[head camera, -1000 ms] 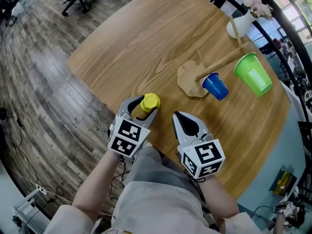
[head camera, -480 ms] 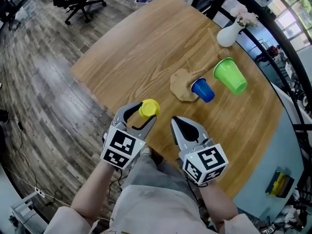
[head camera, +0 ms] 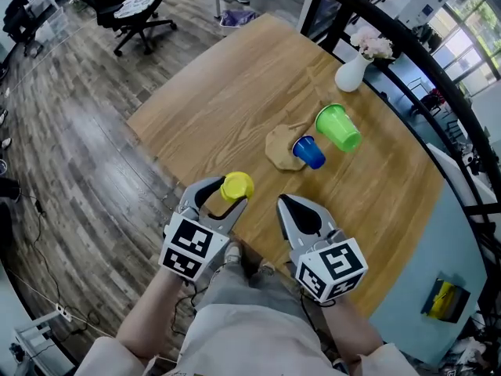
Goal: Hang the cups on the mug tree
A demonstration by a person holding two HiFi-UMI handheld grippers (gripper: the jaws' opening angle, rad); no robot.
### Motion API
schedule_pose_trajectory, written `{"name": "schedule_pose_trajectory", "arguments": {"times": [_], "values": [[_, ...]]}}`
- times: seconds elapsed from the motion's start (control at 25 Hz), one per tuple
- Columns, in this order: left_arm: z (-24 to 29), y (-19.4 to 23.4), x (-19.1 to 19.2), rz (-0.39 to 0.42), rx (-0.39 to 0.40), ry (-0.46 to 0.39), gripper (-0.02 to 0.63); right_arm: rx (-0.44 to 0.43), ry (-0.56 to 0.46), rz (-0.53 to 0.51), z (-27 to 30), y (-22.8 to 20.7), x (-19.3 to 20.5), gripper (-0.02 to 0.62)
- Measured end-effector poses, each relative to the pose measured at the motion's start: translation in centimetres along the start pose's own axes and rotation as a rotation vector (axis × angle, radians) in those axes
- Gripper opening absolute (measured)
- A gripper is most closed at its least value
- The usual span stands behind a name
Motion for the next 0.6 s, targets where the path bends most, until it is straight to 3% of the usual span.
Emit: {"name": "schedule_pose_trajectory", "arguments": {"times": [0.36, 0.6], "values": [[-3.7, -3.6, -3.6, 0.011, -0.027, -0.032, 0.215, -0.013, -0.059, -0.092, -5.1, 1.9, -3.7, 0.002], [-6.2, -6.2, -5.8, 0.03, -0.024, -0.061, 0.215, 0.01, -0.109, -0.072, -8.5, 2.4, -5.7, 0.002]]}}
Point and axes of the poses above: the fingertips, and each gripper's own axes: z forward along the fingers, y to its left, x out of its underside, the point moved 3 cm from there along -z, backward along the fingers, and after that the axes turned 9 degrees about -y, right-handed, at the moved point
